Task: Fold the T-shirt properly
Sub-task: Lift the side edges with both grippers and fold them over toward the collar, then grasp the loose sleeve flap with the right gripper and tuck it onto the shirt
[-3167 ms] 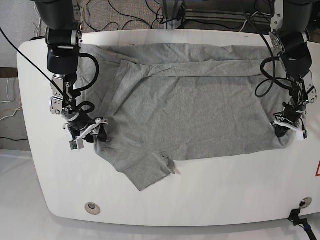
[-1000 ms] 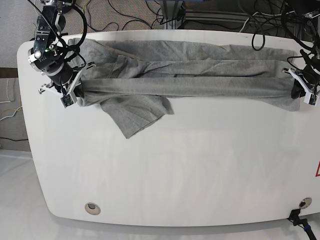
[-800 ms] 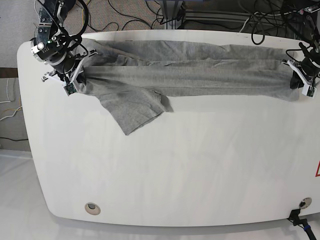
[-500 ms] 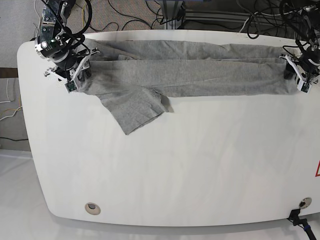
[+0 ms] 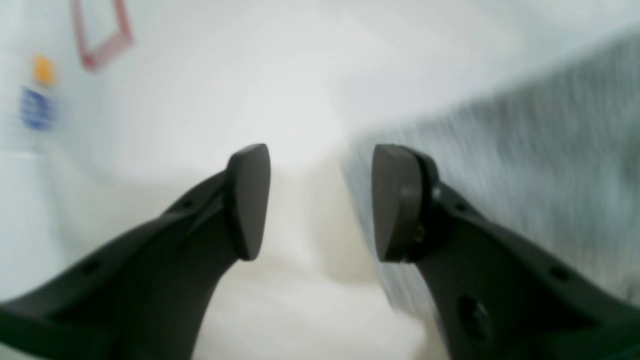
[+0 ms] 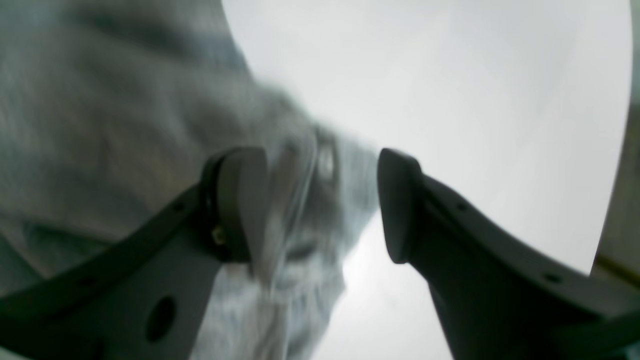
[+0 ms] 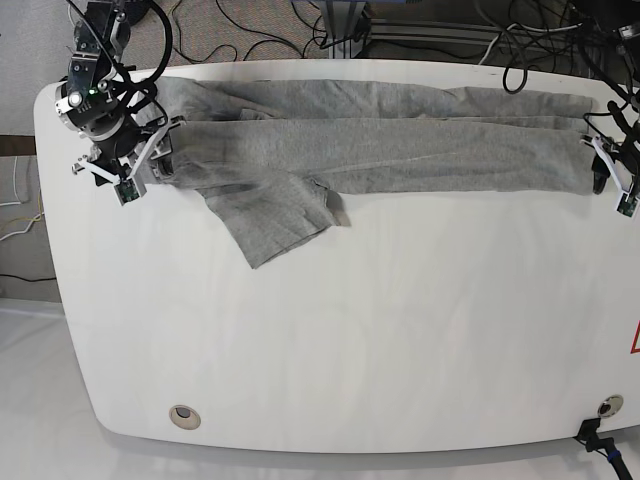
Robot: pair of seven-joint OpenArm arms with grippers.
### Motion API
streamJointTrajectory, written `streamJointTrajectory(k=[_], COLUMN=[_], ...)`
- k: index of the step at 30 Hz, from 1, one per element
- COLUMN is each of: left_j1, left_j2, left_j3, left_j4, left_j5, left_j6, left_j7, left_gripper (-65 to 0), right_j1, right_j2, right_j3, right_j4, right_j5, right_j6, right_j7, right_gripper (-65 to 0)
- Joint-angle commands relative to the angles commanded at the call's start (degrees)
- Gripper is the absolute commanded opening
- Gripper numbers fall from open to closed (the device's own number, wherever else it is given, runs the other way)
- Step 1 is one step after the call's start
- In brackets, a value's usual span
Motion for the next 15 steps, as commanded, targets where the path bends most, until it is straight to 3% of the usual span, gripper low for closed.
streamJointTrajectory(k=[5, 10, 15], left_j1=[0.09, 0.44, 1.49], left_j2=[5.54, 10.11, 11.34], left_j3=[-0.09, 5.01, 5.36], left_j4=[3.25, 3.16, 3.08], left_j5=[-5.19, -5.63, -5.71], left_j6=[0.00, 0.00, 0.00], left_j7=[0.79, 2.99, 2.99], left_gripper=[-34.8, -34.8, -34.8], right_j1=[5.89, 11.69, 17.49], right_j2=[-0.35, -1.93, -3.60], right_j3=[-2.55, -6.51, -8.00], right_j4=[-3.16, -10.11, -17.76], right_j5=[0.44, 0.35, 0.44], right_j6=[0.00, 0.00, 0.00], right_j7=[0.00, 2.64, 3.16], right_gripper=[-30.8, -30.7, -30.7])
